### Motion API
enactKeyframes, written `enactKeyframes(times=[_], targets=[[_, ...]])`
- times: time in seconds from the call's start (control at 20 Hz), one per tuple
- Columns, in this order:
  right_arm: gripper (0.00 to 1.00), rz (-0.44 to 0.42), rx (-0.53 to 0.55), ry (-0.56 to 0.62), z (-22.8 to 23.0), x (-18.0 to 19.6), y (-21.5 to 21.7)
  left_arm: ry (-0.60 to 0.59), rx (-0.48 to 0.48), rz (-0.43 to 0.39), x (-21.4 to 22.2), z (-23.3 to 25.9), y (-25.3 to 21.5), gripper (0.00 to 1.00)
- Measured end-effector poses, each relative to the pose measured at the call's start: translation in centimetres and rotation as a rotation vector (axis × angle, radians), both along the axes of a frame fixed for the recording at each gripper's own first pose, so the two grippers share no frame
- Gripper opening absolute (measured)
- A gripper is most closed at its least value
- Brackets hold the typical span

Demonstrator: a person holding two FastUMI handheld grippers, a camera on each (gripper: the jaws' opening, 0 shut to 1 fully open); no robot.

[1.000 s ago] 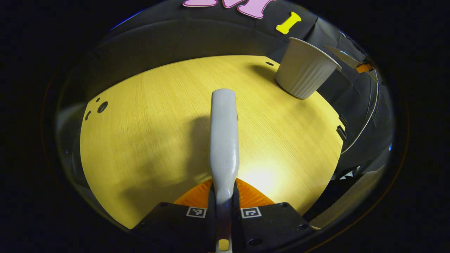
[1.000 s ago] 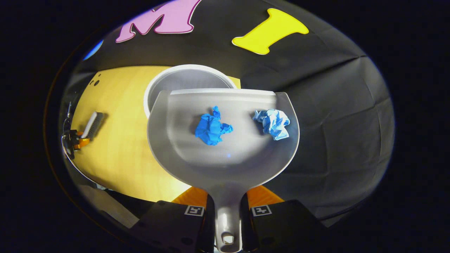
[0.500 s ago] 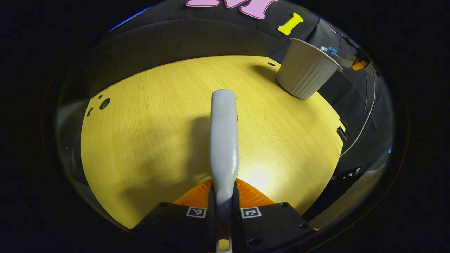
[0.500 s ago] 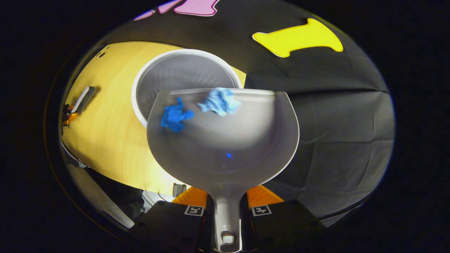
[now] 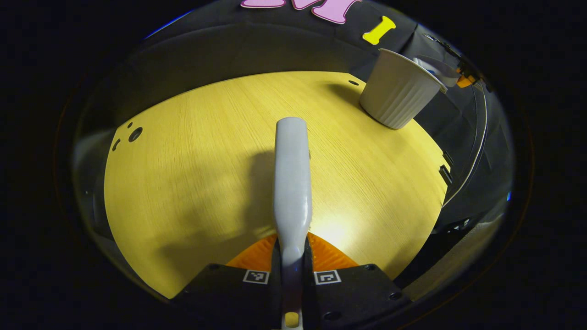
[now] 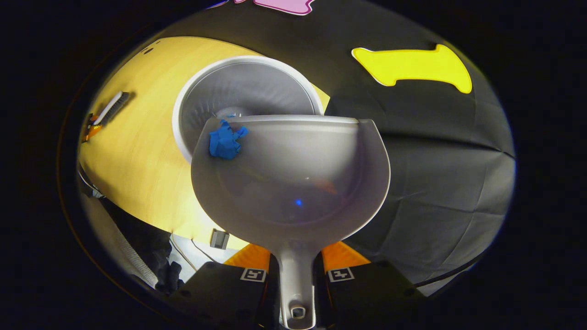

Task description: Pick up the small broom and dustpan from the desktop, sweep the trash into the dustpan with the broom, and then empty the trash into the garbage bin.

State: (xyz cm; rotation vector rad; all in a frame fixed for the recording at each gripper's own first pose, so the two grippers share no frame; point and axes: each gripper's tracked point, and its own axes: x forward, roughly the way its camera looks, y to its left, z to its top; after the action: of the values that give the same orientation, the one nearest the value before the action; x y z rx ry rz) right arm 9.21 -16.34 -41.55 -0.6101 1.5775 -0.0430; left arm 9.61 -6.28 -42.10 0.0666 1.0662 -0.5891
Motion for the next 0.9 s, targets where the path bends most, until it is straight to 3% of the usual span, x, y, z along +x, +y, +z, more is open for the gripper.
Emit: enactKeyframes(times=[0.05, 0.2, 0.6, 0.9], targets=[[0.34, 0.023, -0.028, 0.005, 0.2, 0.3, -0.2, -0.001, 0.0, -0.001, 0.0, 0.0, 0.0, 0.24], [0.34, 0.121, -0.128, 0.029, 1.2, 1.4, -1.5, 0.002, -0.002, 0.009, -0.1, 0.0, -0.1, 0.21], [0.34, 0.165, -0.096, 0.097, 1.2, 1.7, -0.5, 0.01, -0.006, 0.025, -0.3, -0.1, -0.2, 0.21], [0.34, 0.115, -0.059, 0.026, 1.0, 2.0, -0.5, 0.004, 0.0, 0.037, -0.2, 0.0, -0.1, 0.21]])
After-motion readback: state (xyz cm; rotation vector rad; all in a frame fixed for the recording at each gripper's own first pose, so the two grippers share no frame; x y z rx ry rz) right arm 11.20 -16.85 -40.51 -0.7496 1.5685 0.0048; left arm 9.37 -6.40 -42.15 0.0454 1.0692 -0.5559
